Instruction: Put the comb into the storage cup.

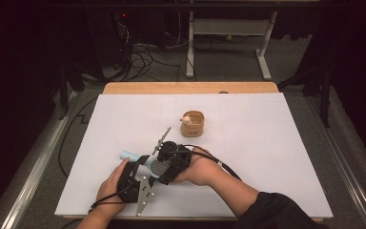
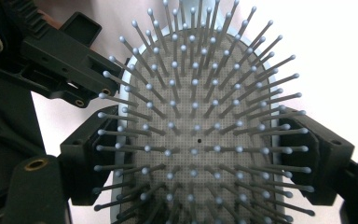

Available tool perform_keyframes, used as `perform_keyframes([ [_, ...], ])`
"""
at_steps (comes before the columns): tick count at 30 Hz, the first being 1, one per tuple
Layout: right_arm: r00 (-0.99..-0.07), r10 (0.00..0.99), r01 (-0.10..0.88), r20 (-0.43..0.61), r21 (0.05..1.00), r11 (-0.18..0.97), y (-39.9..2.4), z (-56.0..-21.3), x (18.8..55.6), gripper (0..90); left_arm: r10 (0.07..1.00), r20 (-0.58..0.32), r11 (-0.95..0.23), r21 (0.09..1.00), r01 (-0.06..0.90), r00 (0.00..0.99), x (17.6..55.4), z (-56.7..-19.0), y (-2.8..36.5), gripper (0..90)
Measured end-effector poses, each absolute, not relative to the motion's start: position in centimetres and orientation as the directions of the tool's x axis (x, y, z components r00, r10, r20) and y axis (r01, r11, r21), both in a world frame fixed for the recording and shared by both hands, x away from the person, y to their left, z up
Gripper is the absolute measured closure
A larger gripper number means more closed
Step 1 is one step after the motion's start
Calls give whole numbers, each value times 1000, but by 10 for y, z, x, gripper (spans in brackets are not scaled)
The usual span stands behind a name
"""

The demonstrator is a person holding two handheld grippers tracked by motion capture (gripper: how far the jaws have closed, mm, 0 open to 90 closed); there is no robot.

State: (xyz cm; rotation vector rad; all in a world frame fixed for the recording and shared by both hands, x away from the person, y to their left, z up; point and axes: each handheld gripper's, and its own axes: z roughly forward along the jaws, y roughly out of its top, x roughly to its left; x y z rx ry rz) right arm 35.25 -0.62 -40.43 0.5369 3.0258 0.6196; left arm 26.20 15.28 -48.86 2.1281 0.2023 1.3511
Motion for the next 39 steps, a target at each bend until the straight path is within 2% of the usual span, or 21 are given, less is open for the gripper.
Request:
perform_keyframes([
  [10, -940, 334, 332, 62, 381, 863, -6, -405, 352, 206, 441, 781, -808, 560, -183, 442, 261, -489, 153, 282],
  [13, -942, 331, 329, 63, 377, 866, -5, -405, 352, 206, 429, 785, -810, 553, -193, 448, 260, -491, 153, 321],
  [19, -941, 331, 331, 68, 380, 864, -4, -404, 352, 206, 404, 798, -821, 532, -207, 447, 260, -491, 154, 466],
  [32, -937, 339, 344, 83, 375, 861, -4, -405, 353, 205, 347, 842, -855, 465, -228, 414, 257, -492, 152, 521],
  [39, -935, 345, 350, 84, 388, 853, -5, -404, 354, 204, 352, 837, -855, 469, -219, 419, 258, -492, 152, 564],
])
